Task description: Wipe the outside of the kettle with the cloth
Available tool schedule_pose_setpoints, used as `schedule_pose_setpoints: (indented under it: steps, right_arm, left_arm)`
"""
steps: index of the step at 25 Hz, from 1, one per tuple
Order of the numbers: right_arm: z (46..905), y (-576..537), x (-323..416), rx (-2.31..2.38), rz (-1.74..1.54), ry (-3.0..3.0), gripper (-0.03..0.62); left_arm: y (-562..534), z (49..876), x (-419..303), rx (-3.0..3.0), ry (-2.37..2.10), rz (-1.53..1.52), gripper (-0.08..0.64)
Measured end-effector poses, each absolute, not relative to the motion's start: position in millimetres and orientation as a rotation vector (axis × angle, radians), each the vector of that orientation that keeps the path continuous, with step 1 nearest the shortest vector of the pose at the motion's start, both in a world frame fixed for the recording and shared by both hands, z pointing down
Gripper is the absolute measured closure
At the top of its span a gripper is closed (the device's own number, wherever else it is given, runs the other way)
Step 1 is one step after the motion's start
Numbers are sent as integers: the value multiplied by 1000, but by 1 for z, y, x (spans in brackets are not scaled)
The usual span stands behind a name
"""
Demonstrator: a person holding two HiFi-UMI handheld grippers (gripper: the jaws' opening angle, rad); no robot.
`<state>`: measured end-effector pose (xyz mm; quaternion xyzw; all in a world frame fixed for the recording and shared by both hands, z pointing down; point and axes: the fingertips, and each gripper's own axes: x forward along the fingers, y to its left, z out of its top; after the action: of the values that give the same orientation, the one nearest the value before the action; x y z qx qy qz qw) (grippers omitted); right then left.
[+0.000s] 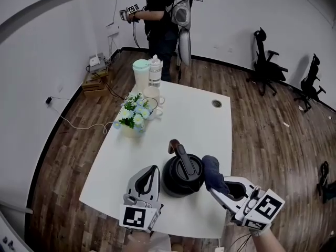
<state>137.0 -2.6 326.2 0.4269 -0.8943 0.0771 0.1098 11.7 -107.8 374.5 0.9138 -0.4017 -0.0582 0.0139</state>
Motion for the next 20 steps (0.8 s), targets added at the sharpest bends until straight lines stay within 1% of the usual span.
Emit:
schedule_pose_setpoints:
  steps: [7,12,20]
  right_arm:
    - [292,13,101,1170,159,-2740,529]
    - [276,-21,99,1261,393,-2848,529]
    - [259,-77,87,1202,419,-2845,529]
  left_arm:
    - [-97,366,14,2863,-1232,-190,552]
    - [-94,358,14,2854,-1212,-194,552]
    - [-110,361,-8,2826,-1254,-204,552]
